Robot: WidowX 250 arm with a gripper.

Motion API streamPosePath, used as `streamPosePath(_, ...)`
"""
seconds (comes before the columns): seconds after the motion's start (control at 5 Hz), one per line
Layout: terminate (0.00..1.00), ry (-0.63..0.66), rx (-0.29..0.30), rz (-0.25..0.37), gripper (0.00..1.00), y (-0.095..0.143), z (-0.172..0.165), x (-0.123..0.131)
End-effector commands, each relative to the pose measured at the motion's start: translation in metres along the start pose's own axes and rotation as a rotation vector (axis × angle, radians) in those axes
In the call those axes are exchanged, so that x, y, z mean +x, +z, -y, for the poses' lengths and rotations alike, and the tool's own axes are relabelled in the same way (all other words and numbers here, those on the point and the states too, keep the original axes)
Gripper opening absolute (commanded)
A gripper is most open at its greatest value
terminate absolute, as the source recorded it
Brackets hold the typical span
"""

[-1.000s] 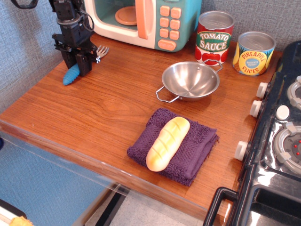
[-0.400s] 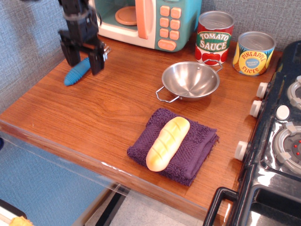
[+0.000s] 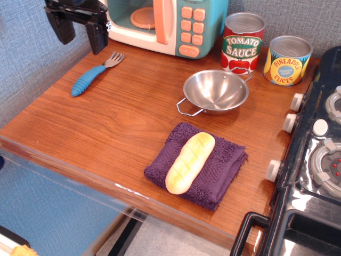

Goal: Move the scoop to the top left below the microwave

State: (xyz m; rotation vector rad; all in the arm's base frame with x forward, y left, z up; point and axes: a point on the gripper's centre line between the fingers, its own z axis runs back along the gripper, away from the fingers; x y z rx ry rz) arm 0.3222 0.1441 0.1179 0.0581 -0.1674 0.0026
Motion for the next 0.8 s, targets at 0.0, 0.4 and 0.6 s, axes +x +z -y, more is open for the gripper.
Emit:
streamPosePath(0.0, 0.00, -0.057, 0.005, -0.005, 1.00, 0.0087, 0.0224, -0.0254)
streamPosePath(0.4, 0.00, -0.070, 0.004, -0.028, 1.00, 0.0031, 0.0257, -0.0311)
streamPosePath(0.6, 1.00, -0.070, 0.004, -0.028, 1.00, 0.0031, 0.0257, -0.0311)
